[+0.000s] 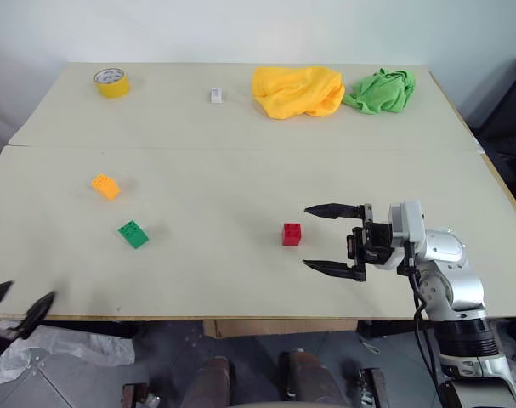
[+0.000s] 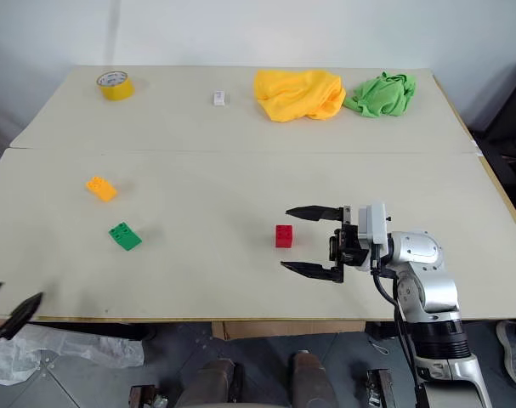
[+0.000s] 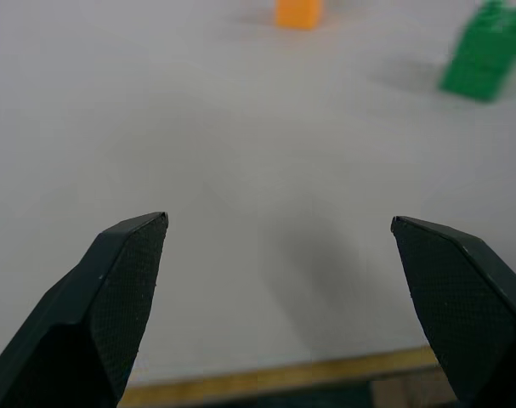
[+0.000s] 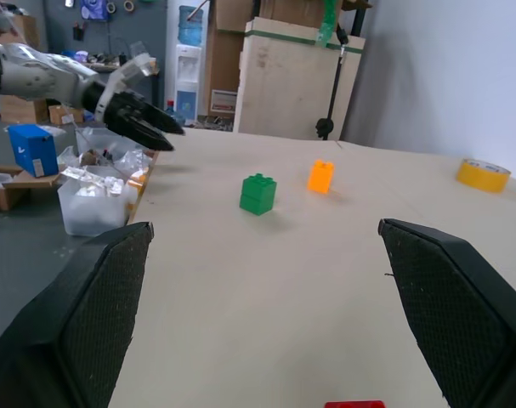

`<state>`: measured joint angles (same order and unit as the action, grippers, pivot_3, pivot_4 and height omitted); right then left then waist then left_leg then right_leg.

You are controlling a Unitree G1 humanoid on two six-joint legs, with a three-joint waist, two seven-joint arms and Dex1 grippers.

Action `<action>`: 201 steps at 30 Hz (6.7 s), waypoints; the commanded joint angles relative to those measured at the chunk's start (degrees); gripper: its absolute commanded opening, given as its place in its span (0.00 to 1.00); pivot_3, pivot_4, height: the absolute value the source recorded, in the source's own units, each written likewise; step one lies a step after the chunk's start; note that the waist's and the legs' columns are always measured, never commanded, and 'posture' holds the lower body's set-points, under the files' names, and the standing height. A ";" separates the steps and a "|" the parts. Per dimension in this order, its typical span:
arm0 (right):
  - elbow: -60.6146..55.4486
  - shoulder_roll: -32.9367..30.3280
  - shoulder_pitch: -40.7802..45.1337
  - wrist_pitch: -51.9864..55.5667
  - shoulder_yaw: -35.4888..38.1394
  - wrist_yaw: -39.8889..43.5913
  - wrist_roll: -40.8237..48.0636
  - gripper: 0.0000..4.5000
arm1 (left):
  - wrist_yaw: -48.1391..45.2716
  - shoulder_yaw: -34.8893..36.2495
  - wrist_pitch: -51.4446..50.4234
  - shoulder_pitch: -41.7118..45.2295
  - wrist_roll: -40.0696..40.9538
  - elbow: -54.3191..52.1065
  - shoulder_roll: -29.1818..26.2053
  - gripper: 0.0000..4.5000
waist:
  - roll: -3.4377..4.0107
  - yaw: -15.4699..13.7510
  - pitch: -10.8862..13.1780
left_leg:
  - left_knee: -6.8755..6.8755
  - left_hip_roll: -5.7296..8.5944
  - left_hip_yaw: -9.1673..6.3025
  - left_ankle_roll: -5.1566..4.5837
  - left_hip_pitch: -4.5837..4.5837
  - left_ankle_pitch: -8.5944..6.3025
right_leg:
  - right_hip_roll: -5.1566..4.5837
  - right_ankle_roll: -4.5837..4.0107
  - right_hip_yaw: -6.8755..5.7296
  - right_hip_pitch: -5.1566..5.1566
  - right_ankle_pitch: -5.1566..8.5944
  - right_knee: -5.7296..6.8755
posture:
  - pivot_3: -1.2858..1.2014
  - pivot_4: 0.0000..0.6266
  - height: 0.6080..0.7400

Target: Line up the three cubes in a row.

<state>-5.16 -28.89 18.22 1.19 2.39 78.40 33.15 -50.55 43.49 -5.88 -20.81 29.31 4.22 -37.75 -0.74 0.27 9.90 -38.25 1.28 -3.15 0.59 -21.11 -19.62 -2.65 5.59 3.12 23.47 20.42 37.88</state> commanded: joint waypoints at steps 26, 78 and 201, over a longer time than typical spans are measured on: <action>-7.01 -2.78 -2.36 -0.29 -0.04 -4.14 0.11 1.00 | -7.01 -26.19 -1.65 33.86 -6.80 8.38 -6.42 0.33 | 0.01 0.65 0.01 | -0.07 -0.01 0.02 0.31 -0.09 0.17 | 0.07 0.00 -0.05 0.14 -0.01 0.07 | 0.52 0.24 1.00; -13.64 -7.96 -9.01 3.48 2.08 -10.12 1.46 1.00 | -25.74 -48.56 23.16 68.82 -21.46 40.79 9.23 0.85 | -0.09 -0.20 0.08 | -0.89 0.03 0.09 0.20 -0.27 0.11 | 0.15 0.12 0.01 0.18 -0.07 0.54 | 0.52 0.24 1.00; -13.80 -12.34 -10.42 5.89 7.87 -9.46 5.22 1.00 | -39.91 -33.80 16.82 55.55 -10.25 36.49 -15.22 0.99 | -0.19 0.97 0.06 | -0.88 -0.07 0.16 0.11 -0.39 0.02 | -0.23 -0.03 -1.17 0.22 -0.30 0.44 | 0.52 0.24 1.00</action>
<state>-20.07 -40.21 6.52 8.49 8.46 66.65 36.60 -86.05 6.36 14.86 36.82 14.96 47.19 -50.22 -0.93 1.24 9.96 -39.11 1.20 -3.00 0.70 -21.49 -19.61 -2.90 5.57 1.96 23.69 20.12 38.33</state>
